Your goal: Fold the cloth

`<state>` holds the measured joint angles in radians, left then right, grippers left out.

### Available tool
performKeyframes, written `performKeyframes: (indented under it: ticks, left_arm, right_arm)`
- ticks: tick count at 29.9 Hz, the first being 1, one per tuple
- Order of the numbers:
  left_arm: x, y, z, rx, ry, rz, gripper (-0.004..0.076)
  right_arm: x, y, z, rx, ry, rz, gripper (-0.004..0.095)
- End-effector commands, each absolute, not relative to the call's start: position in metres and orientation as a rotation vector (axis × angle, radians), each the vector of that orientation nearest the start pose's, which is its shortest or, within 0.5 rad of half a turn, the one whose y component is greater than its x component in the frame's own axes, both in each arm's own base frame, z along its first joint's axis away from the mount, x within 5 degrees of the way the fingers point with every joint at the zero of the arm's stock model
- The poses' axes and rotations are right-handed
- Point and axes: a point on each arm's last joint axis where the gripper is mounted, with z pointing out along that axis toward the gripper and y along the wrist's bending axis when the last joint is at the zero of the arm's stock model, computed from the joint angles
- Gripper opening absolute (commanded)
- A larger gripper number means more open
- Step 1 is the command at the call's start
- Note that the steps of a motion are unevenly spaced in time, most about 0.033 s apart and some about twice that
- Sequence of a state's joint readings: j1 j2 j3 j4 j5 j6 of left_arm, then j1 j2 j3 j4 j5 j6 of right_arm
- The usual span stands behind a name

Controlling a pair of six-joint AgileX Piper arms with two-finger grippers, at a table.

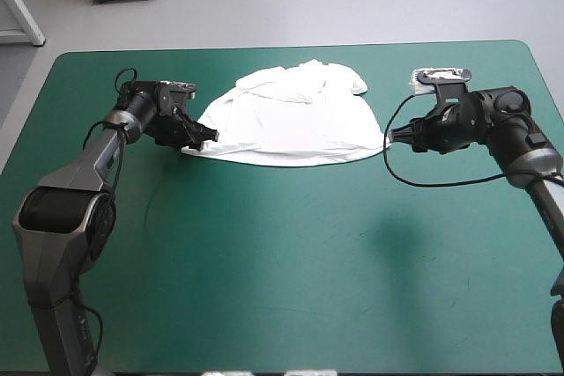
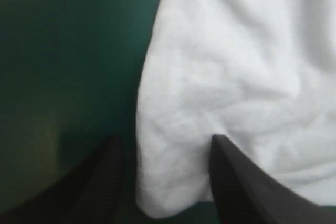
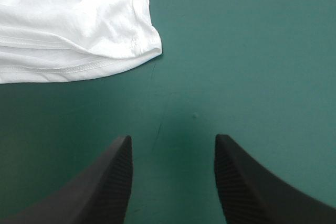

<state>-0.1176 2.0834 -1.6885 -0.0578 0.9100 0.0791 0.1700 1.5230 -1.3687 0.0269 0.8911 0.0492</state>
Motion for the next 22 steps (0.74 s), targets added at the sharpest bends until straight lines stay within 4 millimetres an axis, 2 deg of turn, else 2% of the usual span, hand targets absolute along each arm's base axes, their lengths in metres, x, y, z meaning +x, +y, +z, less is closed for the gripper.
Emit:
performKeyframes:
  ticks: [1, 2, 3, 8, 16, 22]
  left_arm:
    - [0.446, -0.057, 0.223, 0.218, 2.745, -0.091, 0.0156]
    - [0.446, -0.057, 0.222, 0.218, 2.747, -0.091, 0.0050]
    - [0.446, -0.057, 0.222, 0.220, 2.749, -0.094, -0.0006]
    - [0.445, -0.057, 0.222, 0.218, 2.758, -0.095, -0.0010]
    - [0.445, -0.057, 0.222, 0.224, 2.757, -0.095, -0.0010]
    - [0.445, -0.057, 0.222, 0.220, 2.755, -0.096, -0.0010]
  right_arm:
    - [0.320, 0.056, 0.361, -0.143, 2.430, 0.117, 0.0469]
    - [0.320, 0.056, 0.360, -0.142, 2.433, 0.120, 0.0469]
    - [0.321, 0.056, 0.359, -0.145, 2.441, 0.119, 0.0469]
    - [0.331, 0.063, 0.349, -0.191, 2.470, 0.162, 0.0471]
    - [0.383, 0.074, 0.327, -0.193, 2.521, 0.193, 0.0506]
    - [0.420, 0.082, 0.297, -0.185, 2.568, 0.209, 0.0505]
